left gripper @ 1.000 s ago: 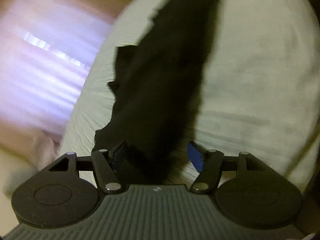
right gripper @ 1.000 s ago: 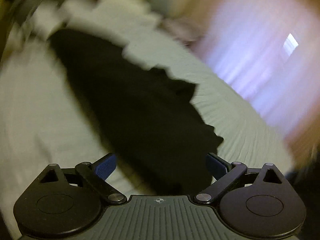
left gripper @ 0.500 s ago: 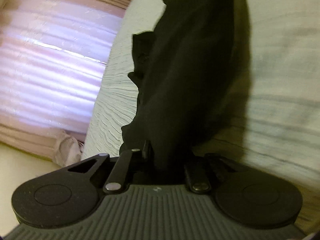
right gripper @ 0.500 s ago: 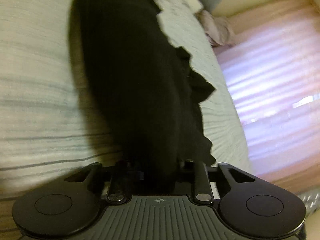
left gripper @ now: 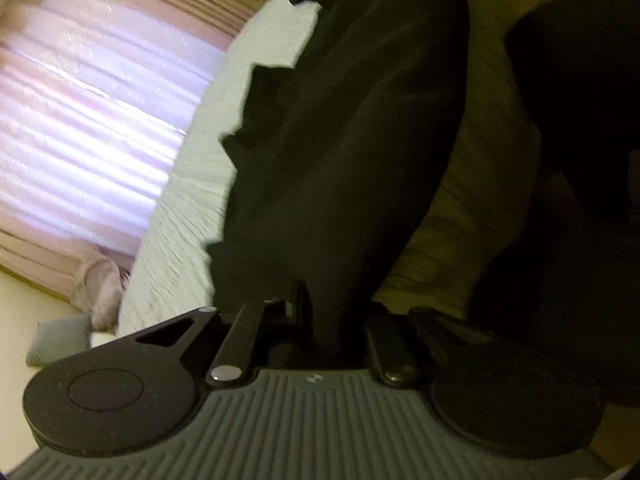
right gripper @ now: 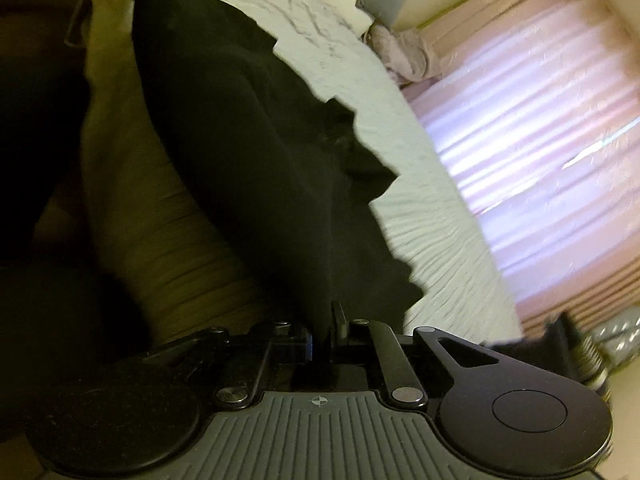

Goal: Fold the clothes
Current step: 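Fold the held hem over toward the collar with both grippers, then open both grippers and lift them off the folded jacket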

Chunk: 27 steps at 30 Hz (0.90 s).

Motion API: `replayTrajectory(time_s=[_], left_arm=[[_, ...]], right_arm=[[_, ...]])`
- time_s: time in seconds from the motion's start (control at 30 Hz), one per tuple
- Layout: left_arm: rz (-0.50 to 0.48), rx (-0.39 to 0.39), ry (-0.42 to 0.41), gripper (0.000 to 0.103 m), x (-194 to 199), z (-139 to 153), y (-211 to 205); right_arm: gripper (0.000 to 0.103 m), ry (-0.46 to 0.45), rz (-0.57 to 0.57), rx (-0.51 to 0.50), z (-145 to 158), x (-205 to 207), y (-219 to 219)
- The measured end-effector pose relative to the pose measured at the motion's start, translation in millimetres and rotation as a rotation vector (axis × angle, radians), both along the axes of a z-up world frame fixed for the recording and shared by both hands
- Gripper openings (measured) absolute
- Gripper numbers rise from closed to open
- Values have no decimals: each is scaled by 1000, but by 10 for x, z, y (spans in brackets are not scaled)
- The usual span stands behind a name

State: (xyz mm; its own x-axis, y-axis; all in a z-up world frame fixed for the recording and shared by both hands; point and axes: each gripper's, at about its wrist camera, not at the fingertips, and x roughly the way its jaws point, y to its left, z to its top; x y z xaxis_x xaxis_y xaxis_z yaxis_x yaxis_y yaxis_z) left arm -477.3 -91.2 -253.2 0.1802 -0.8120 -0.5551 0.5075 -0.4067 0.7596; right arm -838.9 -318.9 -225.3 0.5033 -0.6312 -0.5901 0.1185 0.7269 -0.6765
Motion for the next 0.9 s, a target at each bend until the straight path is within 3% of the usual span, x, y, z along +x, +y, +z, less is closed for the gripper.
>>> replayTrajectory(time_s=[0.07,0.1,0.2,0.3,0.4,0.47,0.57,0.7,0.9], left_arm=[[24,5,31,19,-26,-21,50],[36,10,62,21,-6,14,66],[65,43,193,32,144,208,121],[95,76,324,35,295,403,176],[124,109,454,37,446,597,231],[146,101,528,46,560,709,165],[144,125,559,51,690,839,76],[130,171,580,50,851,1004,-24],[109,240,610,47,1092,1251,-175]], right_arm=[[9,6,-12,25,-98,6,-44],[20,16,-10,19,-104,-9,-23],[82,8,-32,22,-58,-106,36],[84,-85,-87,117,84,-318,111],[84,-290,-126,271,333,-508,73],[84,-418,-168,358,488,-530,-113],[84,-564,-223,467,674,-475,-524],[84,-636,-260,550,866,-233,-1241],[84,-596,-291,610,856,74,-1871]])
